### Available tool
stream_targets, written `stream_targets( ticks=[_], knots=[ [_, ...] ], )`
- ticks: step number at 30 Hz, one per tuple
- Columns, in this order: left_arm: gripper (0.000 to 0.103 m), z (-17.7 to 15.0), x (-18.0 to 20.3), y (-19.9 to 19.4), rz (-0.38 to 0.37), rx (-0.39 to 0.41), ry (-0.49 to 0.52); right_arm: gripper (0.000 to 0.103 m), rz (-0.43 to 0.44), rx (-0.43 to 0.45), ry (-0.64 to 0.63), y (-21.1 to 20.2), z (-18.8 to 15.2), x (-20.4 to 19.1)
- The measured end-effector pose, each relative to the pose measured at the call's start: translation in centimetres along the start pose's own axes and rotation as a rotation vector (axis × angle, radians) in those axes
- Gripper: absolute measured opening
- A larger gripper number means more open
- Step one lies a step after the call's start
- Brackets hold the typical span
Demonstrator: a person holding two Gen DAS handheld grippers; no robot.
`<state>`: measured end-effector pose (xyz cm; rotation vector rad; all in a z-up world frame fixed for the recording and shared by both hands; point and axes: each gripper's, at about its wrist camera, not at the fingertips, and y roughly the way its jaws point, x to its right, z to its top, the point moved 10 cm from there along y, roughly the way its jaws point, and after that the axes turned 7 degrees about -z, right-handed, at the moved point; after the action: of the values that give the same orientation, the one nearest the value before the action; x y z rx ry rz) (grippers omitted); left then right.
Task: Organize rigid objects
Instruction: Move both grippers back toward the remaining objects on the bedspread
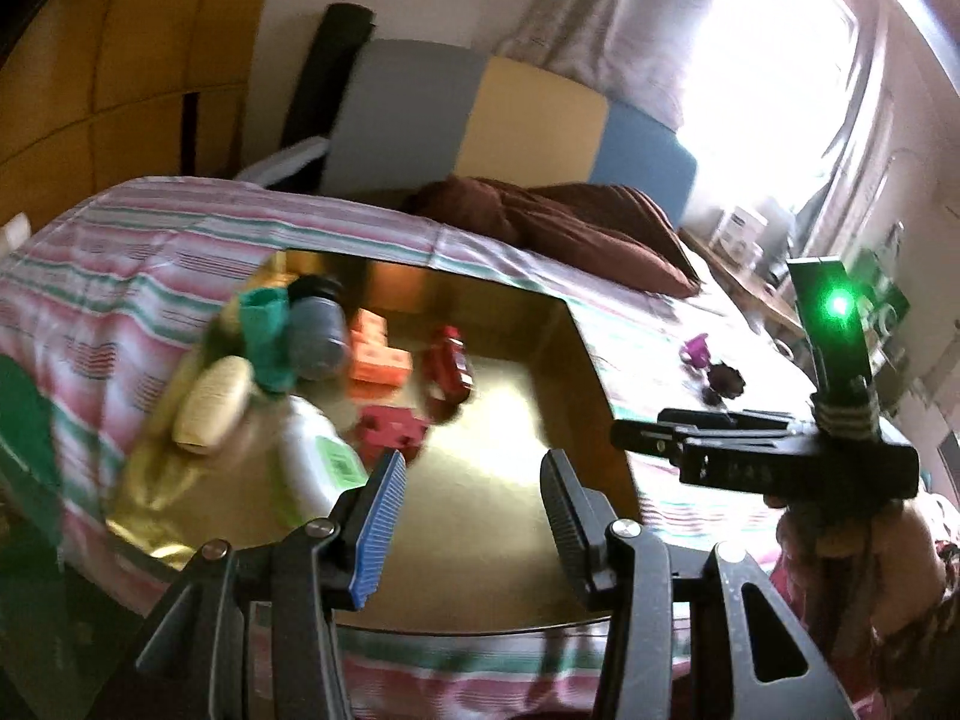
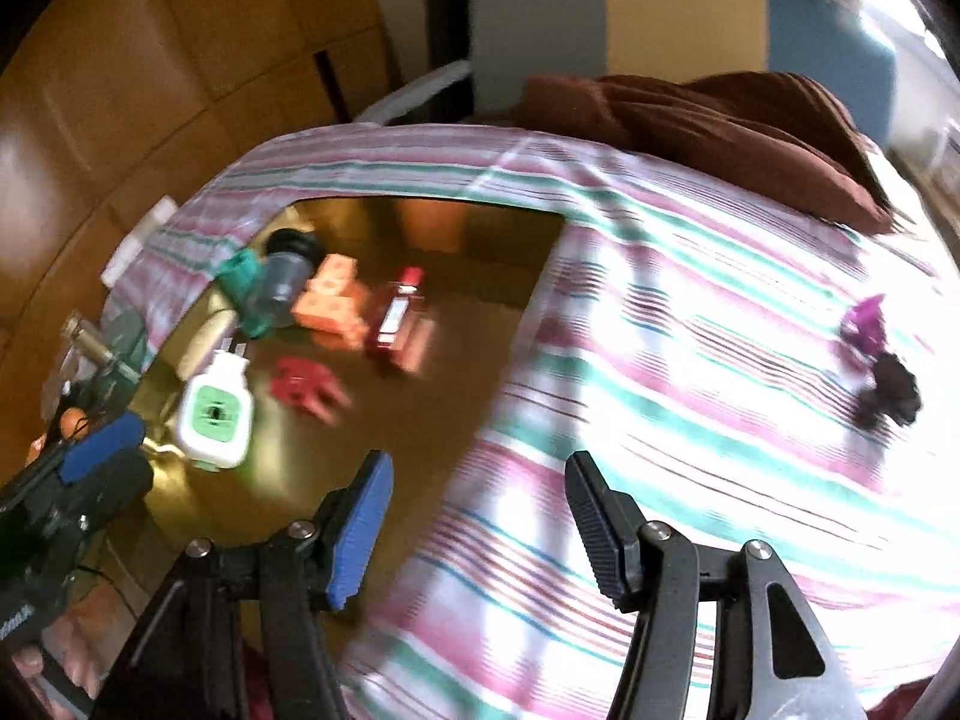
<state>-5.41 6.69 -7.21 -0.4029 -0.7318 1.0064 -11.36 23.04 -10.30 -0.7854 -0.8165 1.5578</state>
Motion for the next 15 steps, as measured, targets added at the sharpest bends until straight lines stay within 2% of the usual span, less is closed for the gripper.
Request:
stream_targets(
  ticks=[10,15],
  knots=[
    [0.047,-1.9,5.9,2.9,-0.057,-0.089,0.129,0.061,-0.077,-0.01,0.066,-0.3,-1.5,7.1],
    [0.047,-2.0,7.7,4.1,-0.075,-0.117,0.155,0.061,-0.123,-0.025,0.097,-0.1,-2.0,10.9]
  ],
)
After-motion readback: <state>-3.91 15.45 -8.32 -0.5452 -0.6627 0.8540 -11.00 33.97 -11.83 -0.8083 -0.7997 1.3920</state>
